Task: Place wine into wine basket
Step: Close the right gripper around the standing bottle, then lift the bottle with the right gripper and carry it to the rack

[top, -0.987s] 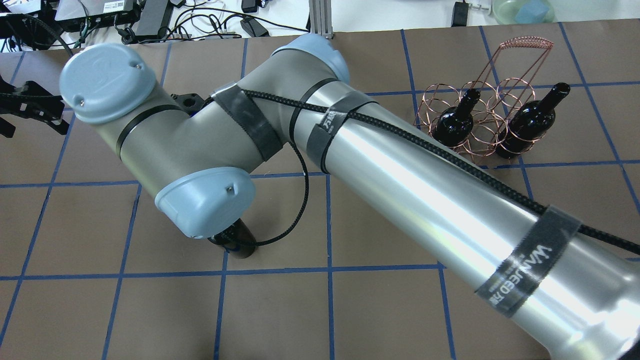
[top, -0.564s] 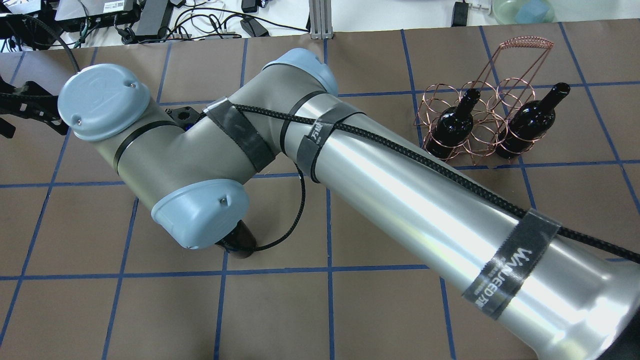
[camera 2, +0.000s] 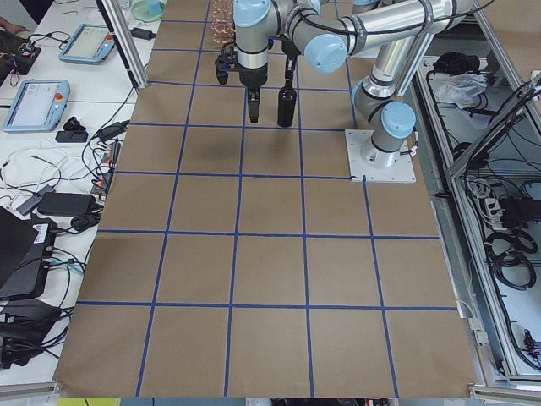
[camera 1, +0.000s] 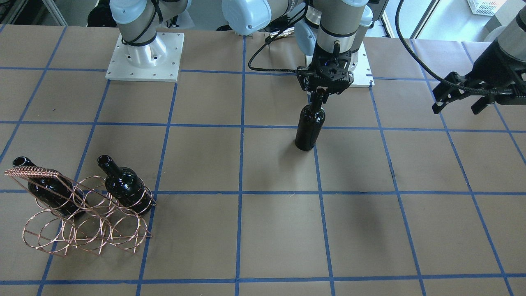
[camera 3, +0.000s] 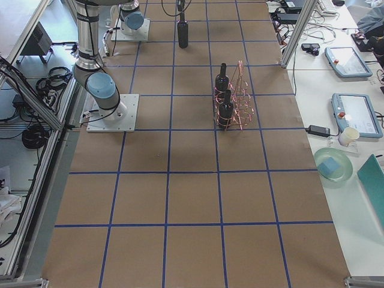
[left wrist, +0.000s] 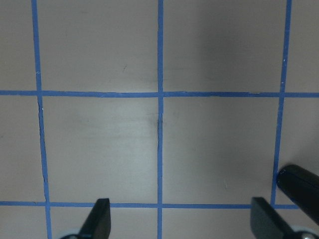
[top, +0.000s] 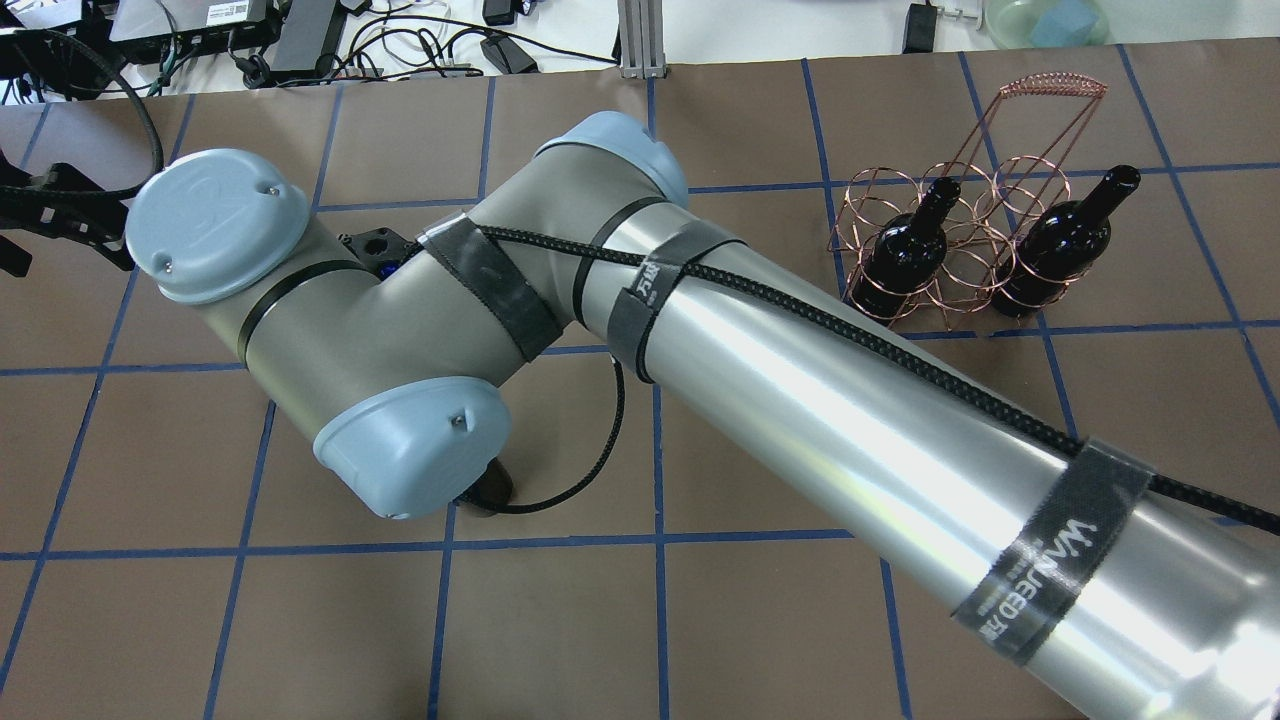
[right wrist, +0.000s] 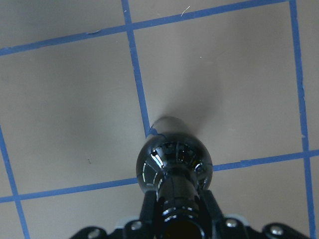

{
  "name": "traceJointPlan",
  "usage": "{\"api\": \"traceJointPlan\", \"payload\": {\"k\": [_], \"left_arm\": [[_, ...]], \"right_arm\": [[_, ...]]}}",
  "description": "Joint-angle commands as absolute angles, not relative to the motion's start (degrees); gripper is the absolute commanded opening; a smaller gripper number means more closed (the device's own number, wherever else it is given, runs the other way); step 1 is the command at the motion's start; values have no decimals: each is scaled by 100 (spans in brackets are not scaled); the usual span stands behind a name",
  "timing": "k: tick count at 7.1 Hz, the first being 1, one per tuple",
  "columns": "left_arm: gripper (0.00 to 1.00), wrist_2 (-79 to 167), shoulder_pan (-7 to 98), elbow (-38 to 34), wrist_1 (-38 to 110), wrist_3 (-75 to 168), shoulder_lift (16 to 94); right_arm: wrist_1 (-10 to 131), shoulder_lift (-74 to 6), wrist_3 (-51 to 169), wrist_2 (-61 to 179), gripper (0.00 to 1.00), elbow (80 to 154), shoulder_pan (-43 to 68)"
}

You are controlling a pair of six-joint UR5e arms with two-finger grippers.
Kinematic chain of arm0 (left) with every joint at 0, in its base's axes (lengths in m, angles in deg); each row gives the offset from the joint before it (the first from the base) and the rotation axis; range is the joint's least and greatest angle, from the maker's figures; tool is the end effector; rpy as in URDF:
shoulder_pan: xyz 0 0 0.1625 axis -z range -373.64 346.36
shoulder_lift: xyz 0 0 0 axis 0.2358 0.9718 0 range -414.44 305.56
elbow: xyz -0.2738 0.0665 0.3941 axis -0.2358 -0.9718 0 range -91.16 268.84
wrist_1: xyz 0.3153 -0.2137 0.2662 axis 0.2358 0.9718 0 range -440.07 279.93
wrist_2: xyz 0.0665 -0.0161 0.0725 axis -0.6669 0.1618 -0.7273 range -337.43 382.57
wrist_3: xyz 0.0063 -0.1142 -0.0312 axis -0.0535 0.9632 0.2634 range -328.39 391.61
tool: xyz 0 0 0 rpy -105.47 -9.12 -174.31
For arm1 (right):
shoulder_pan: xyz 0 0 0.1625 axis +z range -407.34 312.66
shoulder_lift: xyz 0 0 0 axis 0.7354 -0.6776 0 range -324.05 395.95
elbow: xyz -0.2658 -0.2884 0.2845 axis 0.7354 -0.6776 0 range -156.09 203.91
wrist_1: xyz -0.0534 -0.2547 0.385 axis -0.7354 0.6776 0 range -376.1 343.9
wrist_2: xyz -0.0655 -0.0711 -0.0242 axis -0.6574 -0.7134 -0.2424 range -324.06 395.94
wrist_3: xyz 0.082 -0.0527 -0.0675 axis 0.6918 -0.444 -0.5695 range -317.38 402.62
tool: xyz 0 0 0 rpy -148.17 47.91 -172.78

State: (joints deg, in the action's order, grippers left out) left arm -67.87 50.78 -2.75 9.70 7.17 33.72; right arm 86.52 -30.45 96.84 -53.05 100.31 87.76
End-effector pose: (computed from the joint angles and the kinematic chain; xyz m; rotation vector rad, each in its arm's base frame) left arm 0.1096 -0.5354 0.5310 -0.0313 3.1309 -0.0072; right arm 0.6179 -0.4246 0.4154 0.2454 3.0854 -0.0253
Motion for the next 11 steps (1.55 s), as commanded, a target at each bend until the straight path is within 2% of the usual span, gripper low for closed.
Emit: {"api": "traceJointPlan", "payload": {"k": [1,3,6,11], "left_arm": [[100,-6787,5078,-275,967,717,3381],[100,-6787,5078,-275,967,717,3381],[100,-6787,5078,-275,967,717,3389],[100,-6561,5306,-275,985,1171,3363]], "right_arm": [[8647,-3066,9554,-5335,0,10038,8775],[8167,-3451,9038,-5362,0,10038,8443],[6735,-4610,7397,-5353,0,10064,7118],[5818,-5526,4323,-5897,0,10126,5159]]}}
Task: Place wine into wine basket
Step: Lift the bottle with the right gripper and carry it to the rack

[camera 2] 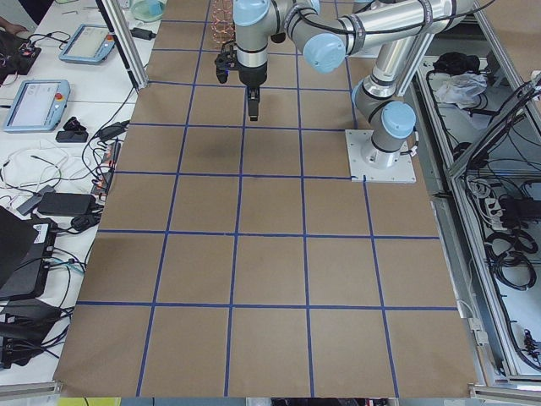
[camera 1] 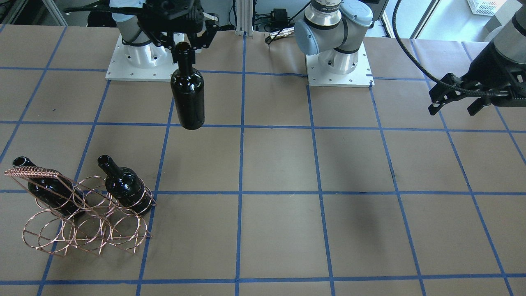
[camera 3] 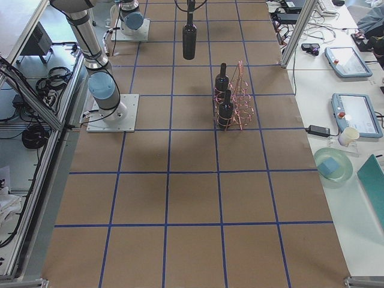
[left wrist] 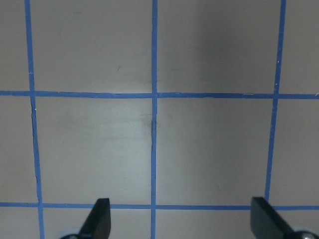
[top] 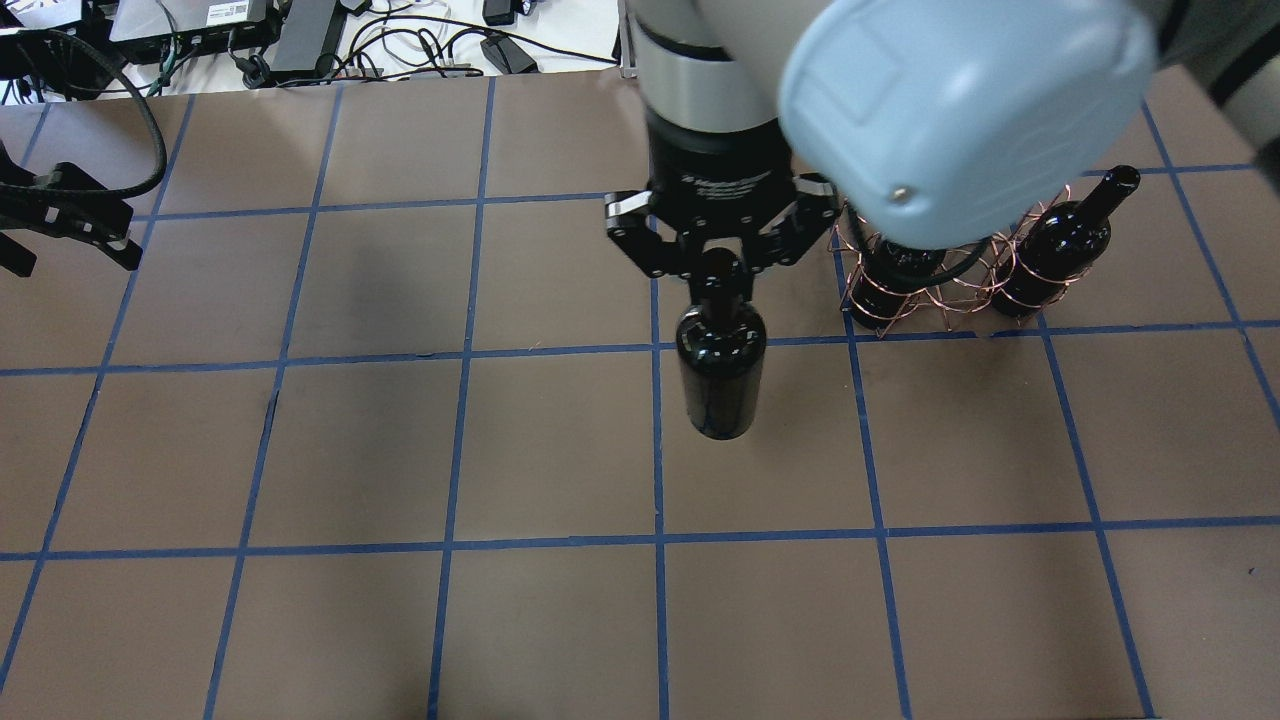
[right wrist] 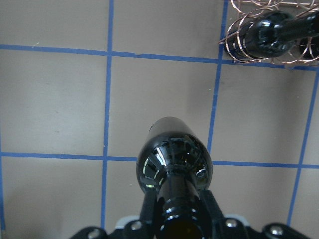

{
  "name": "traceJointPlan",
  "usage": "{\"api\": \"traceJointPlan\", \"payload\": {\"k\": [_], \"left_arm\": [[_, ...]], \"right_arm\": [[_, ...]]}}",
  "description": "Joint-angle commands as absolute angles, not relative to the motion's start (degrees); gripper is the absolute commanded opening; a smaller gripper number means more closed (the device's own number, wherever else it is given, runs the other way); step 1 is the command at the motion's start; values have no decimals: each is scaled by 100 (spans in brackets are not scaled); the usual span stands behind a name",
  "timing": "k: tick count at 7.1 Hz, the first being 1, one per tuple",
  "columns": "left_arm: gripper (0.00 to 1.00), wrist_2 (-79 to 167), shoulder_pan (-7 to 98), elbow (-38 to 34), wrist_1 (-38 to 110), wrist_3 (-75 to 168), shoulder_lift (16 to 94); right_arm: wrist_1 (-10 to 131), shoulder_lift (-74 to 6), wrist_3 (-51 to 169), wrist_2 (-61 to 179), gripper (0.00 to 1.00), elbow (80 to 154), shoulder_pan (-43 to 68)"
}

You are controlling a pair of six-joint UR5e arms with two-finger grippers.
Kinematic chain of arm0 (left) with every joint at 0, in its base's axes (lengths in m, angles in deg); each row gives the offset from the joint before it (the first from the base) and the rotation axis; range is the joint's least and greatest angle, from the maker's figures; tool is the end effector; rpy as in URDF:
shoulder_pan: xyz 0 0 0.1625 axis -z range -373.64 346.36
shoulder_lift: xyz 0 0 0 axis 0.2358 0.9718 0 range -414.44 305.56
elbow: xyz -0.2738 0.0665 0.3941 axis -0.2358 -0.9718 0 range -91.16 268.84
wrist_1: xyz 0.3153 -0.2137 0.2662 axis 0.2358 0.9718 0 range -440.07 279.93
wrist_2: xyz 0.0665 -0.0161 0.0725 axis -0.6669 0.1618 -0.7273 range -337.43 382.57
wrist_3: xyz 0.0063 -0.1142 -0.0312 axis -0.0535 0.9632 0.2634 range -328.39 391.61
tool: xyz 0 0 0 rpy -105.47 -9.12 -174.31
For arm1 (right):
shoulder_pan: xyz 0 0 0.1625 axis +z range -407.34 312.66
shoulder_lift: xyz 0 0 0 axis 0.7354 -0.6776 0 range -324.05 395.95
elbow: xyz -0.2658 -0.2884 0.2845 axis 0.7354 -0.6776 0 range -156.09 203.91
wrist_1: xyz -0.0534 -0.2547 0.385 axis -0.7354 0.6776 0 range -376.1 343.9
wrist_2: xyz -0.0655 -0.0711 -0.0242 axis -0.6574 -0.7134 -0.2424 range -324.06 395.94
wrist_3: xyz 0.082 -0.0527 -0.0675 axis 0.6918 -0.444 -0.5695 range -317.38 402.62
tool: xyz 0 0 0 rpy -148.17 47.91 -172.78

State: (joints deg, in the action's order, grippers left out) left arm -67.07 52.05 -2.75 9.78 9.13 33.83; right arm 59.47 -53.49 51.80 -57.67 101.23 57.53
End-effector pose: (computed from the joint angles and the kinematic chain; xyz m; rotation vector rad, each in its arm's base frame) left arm 0.0964 -0.5389 0.5298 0.0501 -3.1374 0.0116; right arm 0.2589 -0.4846 0.6182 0.1545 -3.0674 -0.0401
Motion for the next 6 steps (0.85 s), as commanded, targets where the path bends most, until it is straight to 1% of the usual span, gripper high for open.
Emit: {"api": "traceJointPlan", "payload": {"k": [1,2,4,6], "left_arm": [[100,-6472,5594,-275,985,1627,3320],[100,-6549,5997,-275,985,1884,3267],[100,-6524,6491,-275,976,2569,3214],[100,-6532,6913,-283,976,2616,3214]], "right_arm": [[5747,-5545,3471,-5906,0,10126,4597],[5642,-5554,2618,-5863,0,10126,4052],[5816,-5563,1708,-5819,0,10327,3276],[6814,-5319,1390,-5670,0,10416,3167]]}}
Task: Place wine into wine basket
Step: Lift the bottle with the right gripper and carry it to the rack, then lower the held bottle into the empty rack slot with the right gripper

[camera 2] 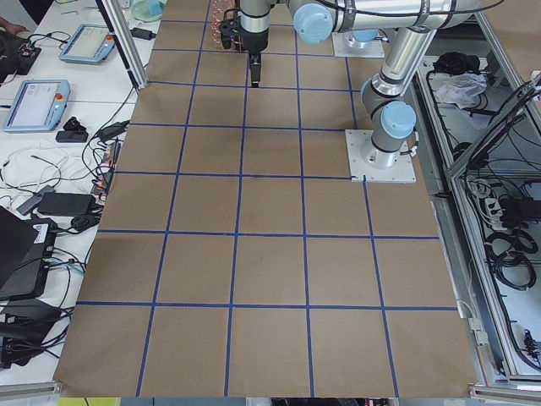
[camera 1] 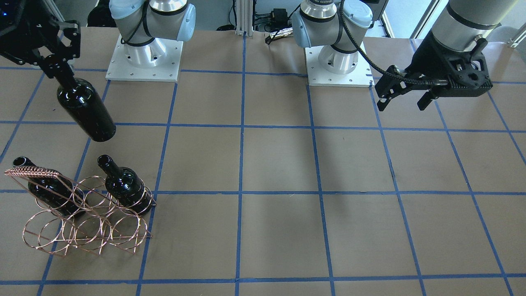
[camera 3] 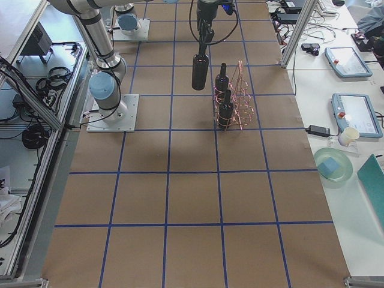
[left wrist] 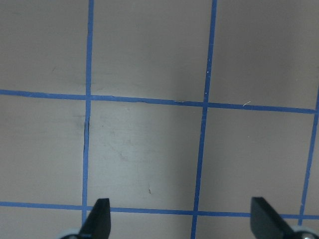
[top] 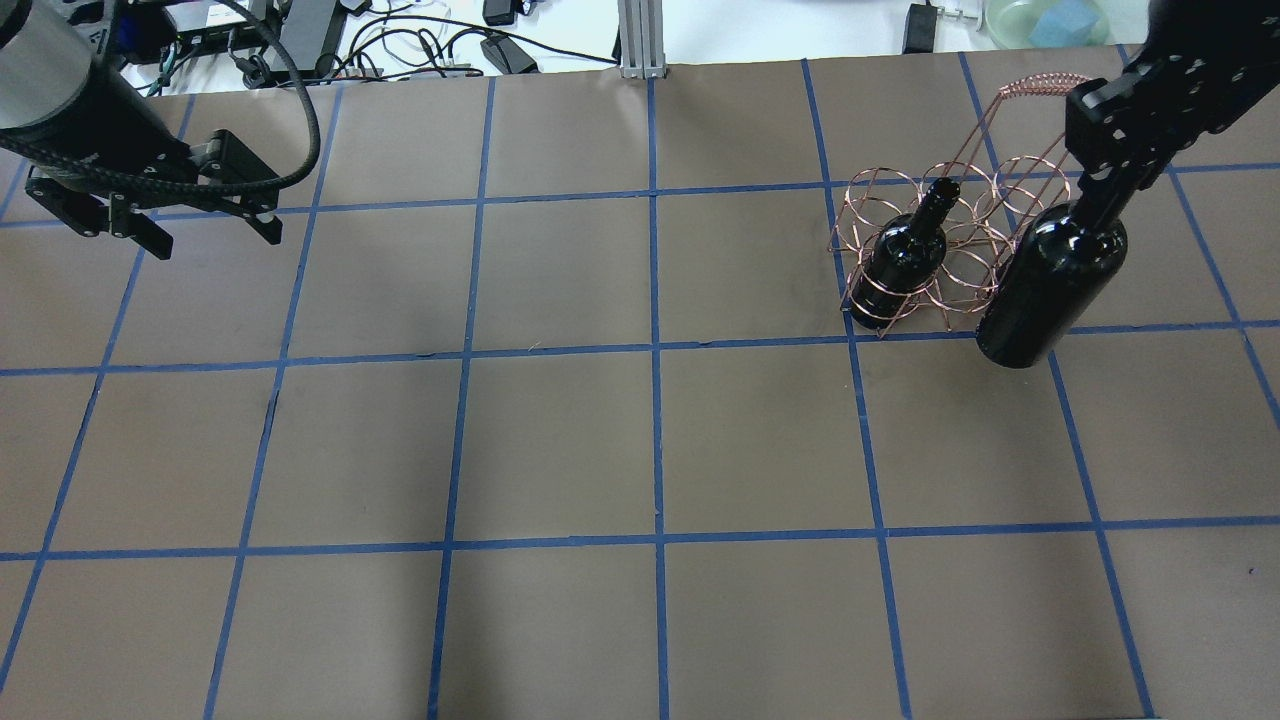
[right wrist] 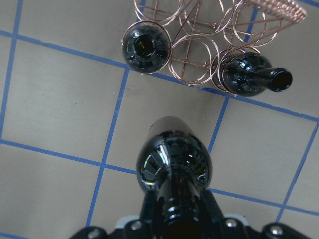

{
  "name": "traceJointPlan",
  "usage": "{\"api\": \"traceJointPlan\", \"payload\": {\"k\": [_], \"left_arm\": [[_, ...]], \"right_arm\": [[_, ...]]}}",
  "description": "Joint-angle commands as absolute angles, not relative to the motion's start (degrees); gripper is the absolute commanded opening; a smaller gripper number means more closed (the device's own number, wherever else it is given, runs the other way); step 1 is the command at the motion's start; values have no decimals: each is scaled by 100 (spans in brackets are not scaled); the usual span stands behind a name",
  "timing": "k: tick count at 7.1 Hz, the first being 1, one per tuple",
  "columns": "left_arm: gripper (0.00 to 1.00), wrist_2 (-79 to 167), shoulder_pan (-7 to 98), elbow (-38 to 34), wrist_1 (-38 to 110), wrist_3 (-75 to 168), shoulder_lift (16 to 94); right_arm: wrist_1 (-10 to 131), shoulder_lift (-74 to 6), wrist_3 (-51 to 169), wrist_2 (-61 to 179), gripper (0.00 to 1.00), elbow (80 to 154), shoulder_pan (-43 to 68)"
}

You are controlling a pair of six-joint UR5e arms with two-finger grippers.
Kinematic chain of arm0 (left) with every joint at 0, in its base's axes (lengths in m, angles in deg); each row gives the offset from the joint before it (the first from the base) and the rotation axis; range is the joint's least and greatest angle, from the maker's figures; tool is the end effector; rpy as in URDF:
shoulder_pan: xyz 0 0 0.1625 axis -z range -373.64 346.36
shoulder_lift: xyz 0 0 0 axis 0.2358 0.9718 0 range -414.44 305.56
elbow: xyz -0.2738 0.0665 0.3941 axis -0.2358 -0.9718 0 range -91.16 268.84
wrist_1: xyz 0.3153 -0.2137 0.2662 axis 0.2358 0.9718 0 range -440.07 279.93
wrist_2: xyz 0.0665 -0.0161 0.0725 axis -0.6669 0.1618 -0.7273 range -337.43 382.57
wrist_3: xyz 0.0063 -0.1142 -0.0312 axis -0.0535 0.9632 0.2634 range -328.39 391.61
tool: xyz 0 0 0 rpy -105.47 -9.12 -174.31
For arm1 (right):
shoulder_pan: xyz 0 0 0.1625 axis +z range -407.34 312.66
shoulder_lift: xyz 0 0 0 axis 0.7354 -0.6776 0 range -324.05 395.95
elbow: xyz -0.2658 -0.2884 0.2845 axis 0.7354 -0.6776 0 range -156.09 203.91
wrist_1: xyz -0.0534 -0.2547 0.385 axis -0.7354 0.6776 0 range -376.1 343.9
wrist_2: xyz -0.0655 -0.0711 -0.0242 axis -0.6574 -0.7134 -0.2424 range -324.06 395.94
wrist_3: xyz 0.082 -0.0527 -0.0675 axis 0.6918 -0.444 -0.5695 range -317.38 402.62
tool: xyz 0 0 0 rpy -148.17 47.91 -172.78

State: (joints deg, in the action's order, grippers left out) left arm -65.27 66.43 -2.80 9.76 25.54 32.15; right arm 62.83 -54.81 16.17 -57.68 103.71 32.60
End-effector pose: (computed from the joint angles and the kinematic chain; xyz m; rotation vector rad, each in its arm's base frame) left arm -0.0460 -0.5357 0.5449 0.1037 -3.1066 0.0606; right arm 0.0313 -0.5439 0.6131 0.4395 -3.0504 -0.0331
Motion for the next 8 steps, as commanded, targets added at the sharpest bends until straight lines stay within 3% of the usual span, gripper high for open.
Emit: {"api": "traceJointPlan", "payload": {"k": [1,8], "left_arm": [[100,-6489,7115,-283,958,2729,3214],[100,-6778,7601,-292,1011,2950,3187]], "right_arm": [[7175,-5134,1353,-5643,0,10416,3159],[7900,-4570,1133,-5458,0,10564,3132]]}}
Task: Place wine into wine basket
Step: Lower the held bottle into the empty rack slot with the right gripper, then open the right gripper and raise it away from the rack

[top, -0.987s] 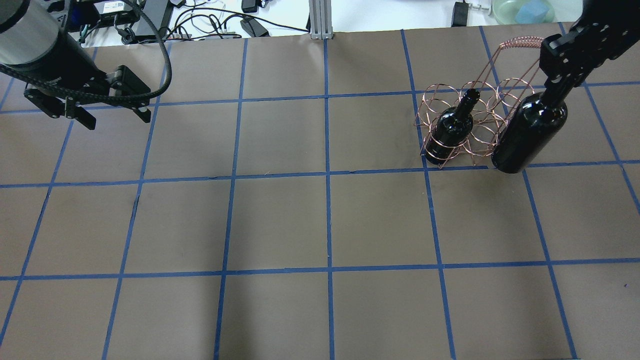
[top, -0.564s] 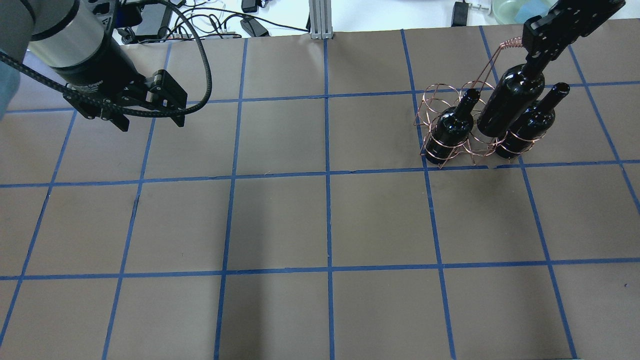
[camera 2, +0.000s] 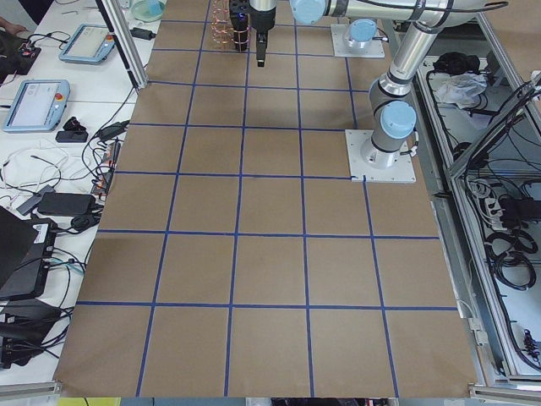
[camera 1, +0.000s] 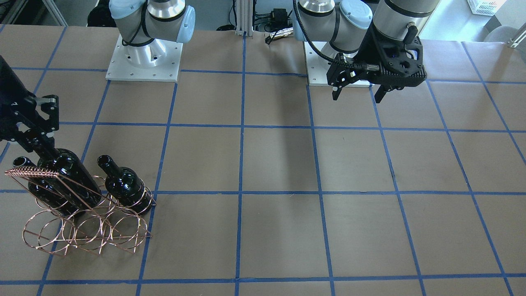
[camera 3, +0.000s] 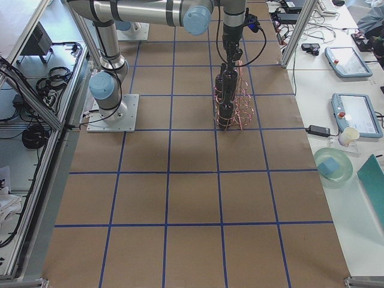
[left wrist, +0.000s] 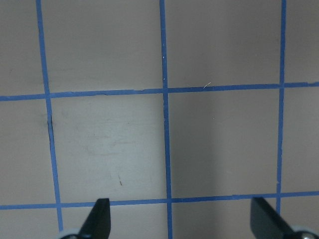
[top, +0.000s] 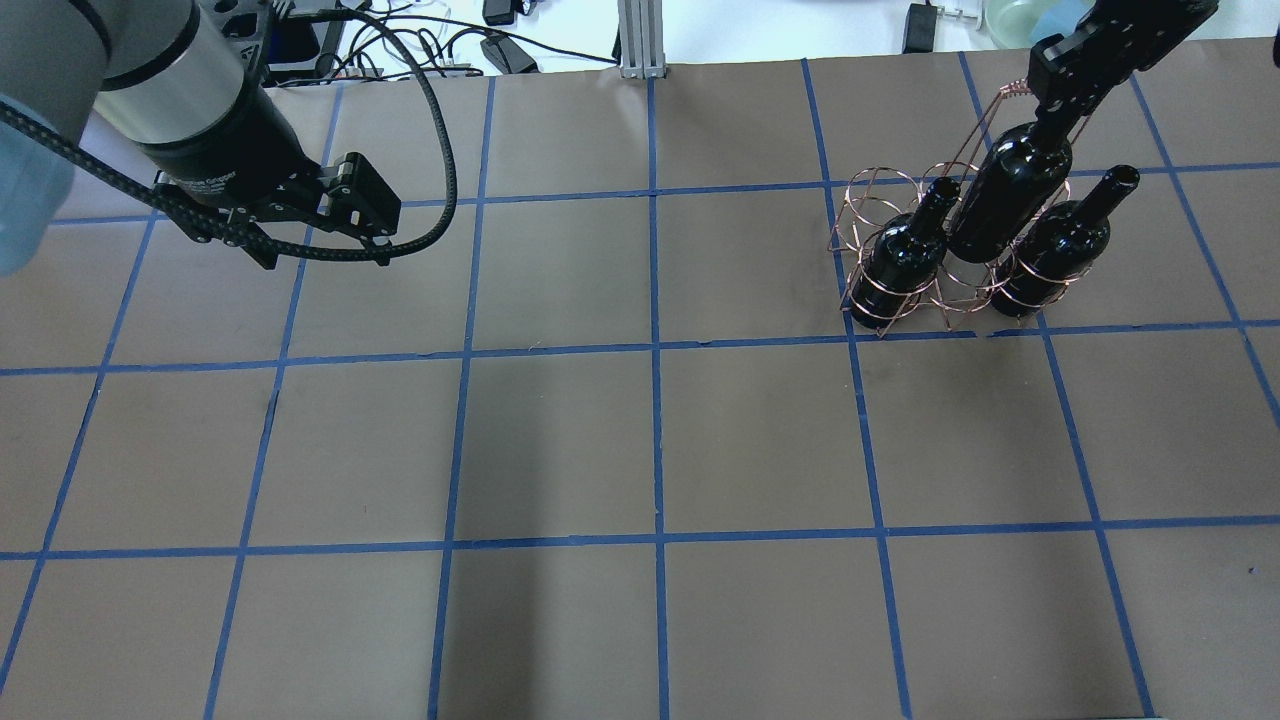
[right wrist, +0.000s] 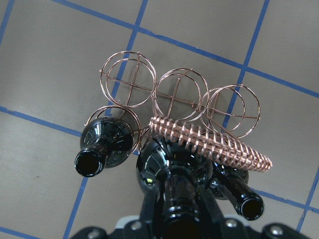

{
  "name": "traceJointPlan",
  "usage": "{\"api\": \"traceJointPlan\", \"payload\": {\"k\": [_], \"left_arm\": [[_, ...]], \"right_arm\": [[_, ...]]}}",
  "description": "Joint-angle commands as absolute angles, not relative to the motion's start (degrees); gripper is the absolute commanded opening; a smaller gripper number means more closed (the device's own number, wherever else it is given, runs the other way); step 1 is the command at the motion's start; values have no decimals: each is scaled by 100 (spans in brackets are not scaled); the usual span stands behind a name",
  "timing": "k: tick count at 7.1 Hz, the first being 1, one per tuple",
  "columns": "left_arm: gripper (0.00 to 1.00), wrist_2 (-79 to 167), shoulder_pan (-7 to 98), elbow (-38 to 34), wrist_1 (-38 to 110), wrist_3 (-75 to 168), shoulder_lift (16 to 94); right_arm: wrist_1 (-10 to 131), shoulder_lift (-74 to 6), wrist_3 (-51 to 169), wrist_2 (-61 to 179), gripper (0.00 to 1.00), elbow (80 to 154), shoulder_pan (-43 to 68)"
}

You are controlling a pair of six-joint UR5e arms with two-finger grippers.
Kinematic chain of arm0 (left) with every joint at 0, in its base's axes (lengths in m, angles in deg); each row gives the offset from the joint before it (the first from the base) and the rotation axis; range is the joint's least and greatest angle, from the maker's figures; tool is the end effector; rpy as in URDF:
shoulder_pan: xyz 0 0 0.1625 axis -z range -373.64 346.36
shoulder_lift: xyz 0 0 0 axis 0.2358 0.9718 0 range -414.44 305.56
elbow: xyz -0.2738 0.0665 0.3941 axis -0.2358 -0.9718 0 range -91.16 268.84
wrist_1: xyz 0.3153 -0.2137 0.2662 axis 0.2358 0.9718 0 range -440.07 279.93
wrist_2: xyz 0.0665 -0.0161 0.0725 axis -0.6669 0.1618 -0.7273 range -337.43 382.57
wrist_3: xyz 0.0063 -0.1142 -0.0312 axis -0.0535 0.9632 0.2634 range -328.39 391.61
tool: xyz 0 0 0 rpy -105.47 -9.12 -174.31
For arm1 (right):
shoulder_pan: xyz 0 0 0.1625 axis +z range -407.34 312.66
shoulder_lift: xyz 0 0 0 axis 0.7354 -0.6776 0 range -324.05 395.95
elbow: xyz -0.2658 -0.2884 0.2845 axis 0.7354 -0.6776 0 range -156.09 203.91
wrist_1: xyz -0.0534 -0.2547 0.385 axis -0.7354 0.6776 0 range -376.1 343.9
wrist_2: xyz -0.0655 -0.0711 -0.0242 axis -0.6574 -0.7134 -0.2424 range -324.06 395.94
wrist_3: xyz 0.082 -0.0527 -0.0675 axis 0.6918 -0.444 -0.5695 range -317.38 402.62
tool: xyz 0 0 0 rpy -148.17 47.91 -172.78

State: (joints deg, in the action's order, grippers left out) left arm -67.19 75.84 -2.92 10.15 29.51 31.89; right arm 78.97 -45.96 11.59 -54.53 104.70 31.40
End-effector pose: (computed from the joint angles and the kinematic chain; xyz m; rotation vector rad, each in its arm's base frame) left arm -0.1291 -0.5182 0.5453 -0.0433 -3.1374 0.0468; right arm 0.0078 -0.6390 0.5438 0.5301 -3.0454 0.1516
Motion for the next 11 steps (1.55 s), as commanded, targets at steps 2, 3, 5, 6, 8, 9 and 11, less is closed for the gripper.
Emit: {"api": "traceJointPlan", "payload": {"k": [2,3,5,6,8,9,11], "left_arm": [[100,-6735,7610,-301,1037,2950,3161],[100,-6700,7610,-353,1029,2958,3161],[100,-6743,7610,-406,1037,2950,3082],[100,-6752,7549,-406,1003,2950,3073],[100,-6769,7487,-398,985,2958,3056],[100,-6787,7434,-406,1028,3176,3047],[100,-6691,7416,-415,1011,3354,3047]], "right_arm": [[7900,-4561,1063,-5450,0,10609,3106],[7882,-4561,976,-5432,0,10635,2958],[8065,-4543,783,-4994,0,10950,2825],[8354,-4456,790,-4992,0,11117,2825],[8550,-4403,799,-5001,0,11216,2825],[8585,-4324,817,-5010,0,11216,2825],[8594,-4297,1366,-5063,39,11216,2833]]}}
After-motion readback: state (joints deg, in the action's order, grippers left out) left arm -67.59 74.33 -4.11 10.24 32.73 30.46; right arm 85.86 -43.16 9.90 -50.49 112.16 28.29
